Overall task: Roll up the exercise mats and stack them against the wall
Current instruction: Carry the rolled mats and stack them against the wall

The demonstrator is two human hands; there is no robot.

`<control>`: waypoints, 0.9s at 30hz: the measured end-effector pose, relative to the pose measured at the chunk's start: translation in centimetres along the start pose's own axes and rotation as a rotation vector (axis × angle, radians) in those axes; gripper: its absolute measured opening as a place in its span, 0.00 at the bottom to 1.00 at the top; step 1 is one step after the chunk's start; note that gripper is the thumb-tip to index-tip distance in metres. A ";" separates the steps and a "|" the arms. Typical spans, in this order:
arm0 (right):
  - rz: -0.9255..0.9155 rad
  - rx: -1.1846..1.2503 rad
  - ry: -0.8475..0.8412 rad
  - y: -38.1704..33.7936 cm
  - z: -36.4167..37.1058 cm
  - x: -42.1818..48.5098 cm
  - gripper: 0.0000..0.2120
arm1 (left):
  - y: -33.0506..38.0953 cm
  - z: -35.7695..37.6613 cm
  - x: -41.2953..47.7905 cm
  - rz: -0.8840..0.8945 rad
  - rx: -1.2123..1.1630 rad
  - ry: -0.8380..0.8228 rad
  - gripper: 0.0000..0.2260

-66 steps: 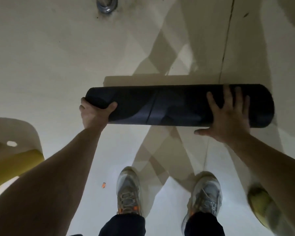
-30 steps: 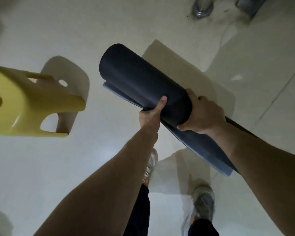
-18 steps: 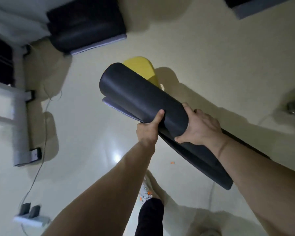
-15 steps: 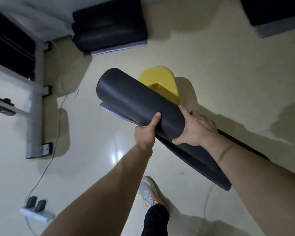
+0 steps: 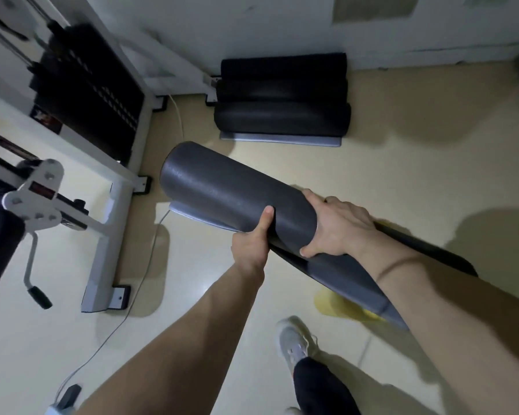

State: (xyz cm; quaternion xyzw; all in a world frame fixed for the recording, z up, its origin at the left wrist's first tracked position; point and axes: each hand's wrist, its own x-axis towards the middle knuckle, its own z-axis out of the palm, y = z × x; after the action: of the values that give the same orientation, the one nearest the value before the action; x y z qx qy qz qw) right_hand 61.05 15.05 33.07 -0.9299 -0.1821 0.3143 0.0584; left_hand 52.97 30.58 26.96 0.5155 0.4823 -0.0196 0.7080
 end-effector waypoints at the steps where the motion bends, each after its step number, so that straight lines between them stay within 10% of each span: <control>1: -0.008 -0.009 0.003 -0.4 -1.0 2.3 0.60 | 1.5 0.4 1.8 0.002 -0.007 0.005 0.37; 10: -0.071 -0.144 0.015 -1.6 -6.7 25.6 0.62 | 10.8 5.9 20.7 -0.055 -0.009 0.022 0.17; 27: -0.039 -0.247 -0.112 2.0 0.9 62.4 0.63 | 7.5 14.6 55.4 -0.321 -0.114 0.063 0.18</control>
State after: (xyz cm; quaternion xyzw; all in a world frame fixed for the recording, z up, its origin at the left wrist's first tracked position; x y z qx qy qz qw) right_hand 107.03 36.64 -3.27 -0.9074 -0.2401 0.3396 -0.0606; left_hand 96.14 49.17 -6.66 0.3911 0.5805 -0.0888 0.7087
